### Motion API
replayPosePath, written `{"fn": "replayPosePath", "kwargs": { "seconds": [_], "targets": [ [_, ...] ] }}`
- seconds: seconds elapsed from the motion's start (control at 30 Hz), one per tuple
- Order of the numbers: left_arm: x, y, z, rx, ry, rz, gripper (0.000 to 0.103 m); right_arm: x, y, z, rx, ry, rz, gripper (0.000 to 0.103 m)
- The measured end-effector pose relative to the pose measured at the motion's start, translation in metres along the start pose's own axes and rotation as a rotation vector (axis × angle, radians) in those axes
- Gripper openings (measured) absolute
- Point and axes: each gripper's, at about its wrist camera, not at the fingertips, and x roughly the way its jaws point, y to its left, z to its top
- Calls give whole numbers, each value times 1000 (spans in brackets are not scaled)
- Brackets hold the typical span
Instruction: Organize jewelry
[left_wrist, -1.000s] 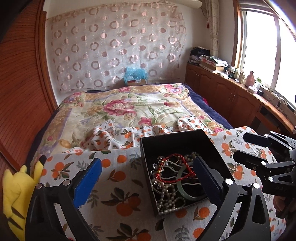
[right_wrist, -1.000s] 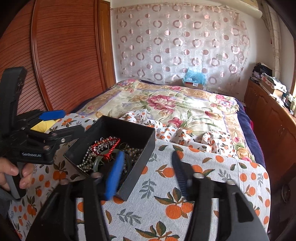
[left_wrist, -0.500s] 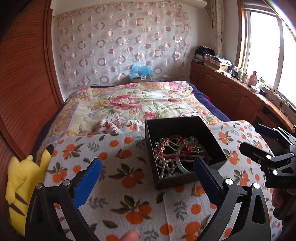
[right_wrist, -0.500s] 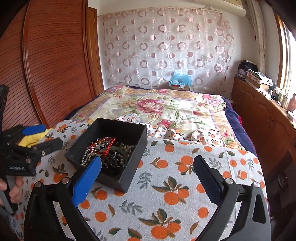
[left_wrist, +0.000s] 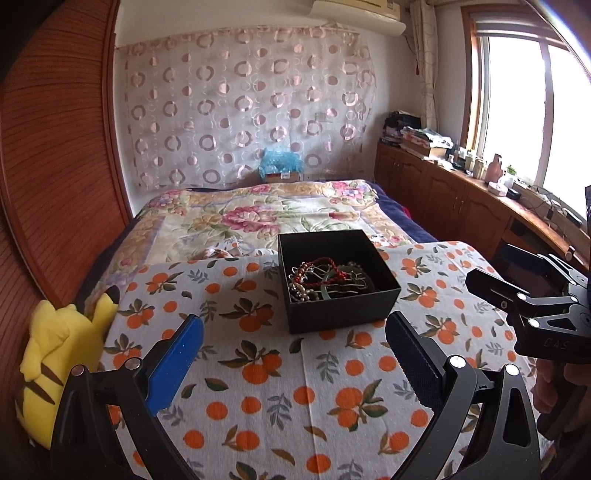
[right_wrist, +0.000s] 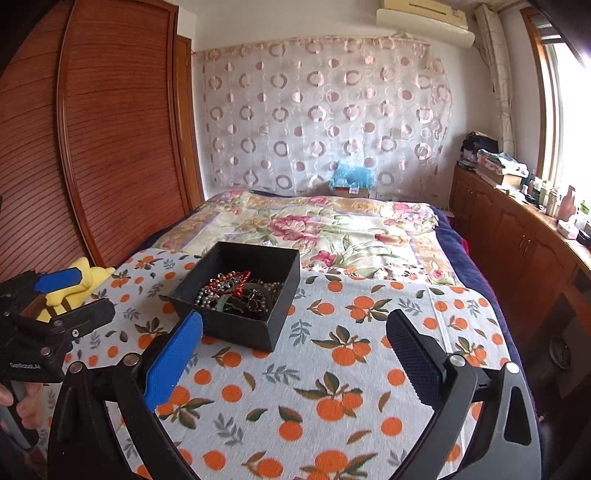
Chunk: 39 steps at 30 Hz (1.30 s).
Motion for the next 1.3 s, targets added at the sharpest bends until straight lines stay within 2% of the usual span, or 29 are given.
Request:
{"fn": "replayPosePath", "kwargs": {
  "seconds": [0.37, 0.63, 1.3],
  "targets": [
    [-63, -7, -1, -22, -95, 1, 95, -69, 6, -4, 24, -117, -15, 100],
    [-94, -4, -10, -32, -129, 17, 95, -102, 11, -13, 37, -171, -26, 100],
    [-95, 0, -20, -36, -124, 22, 95, -111, 13, -21, 43, -171, -25, 100]
  ]
}}
